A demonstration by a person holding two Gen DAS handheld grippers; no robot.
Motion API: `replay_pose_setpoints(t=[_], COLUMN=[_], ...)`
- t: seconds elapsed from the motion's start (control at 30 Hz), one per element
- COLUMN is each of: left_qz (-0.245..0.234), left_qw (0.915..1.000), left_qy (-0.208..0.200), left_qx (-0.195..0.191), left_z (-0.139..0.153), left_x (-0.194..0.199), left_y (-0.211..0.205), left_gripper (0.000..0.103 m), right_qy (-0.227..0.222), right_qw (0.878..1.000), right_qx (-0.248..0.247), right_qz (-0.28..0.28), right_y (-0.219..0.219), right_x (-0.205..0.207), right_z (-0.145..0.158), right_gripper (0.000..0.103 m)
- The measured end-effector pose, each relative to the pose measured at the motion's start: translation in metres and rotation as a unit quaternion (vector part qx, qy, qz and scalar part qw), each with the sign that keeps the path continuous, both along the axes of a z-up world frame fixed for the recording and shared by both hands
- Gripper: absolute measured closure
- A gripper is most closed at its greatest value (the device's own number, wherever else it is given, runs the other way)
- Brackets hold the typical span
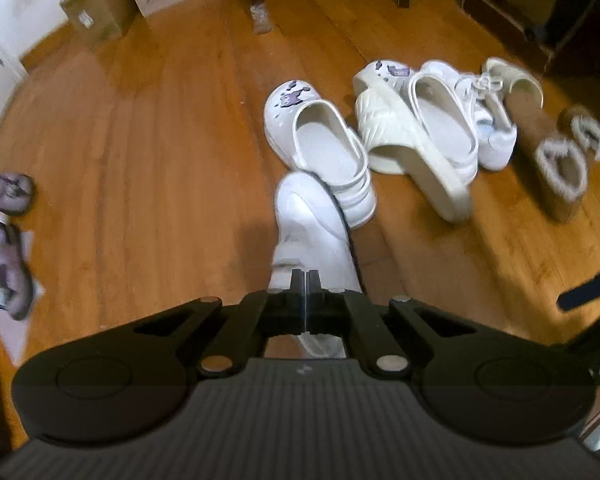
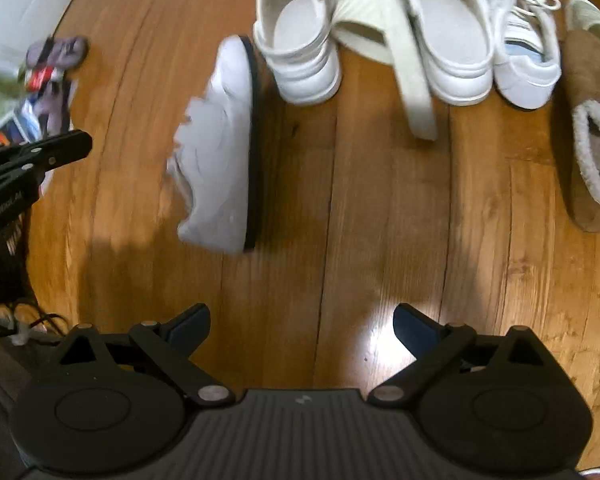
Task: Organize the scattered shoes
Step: 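Carry the held sneaker away from the shoe pile with the left gripper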
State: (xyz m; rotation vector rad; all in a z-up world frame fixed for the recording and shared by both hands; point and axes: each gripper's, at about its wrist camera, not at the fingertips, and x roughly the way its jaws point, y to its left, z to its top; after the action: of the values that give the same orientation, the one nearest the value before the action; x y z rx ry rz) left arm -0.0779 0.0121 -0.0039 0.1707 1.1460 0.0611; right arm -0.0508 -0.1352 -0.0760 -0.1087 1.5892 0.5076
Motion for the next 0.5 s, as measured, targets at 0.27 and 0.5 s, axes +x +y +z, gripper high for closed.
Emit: replay_pose_setpoints(t=[0.27, 0.5], left_qz=[0.059, 0.110], left_qw=[0.9978, 0.9925], left_qy=[0.030, 0.045], left_qx=[0.001, -0.028], left_z=[-0.041, -0.083], left_x=[0.003, 0.003], left_y=[0.045, 0.083], left_gripper=[0.098, 0.068], right_qy=[-0.016, -0.030], right_qw=[1.000, 0.999], right_qx=[-0.025, -0.025], right_qz=[0.007, 0.010], right_y=[0.009, 0.024], right_x=[-0.012, -0.013], right_z=[-0.003, -0.012], right_gripper=[0.005, 0.005])
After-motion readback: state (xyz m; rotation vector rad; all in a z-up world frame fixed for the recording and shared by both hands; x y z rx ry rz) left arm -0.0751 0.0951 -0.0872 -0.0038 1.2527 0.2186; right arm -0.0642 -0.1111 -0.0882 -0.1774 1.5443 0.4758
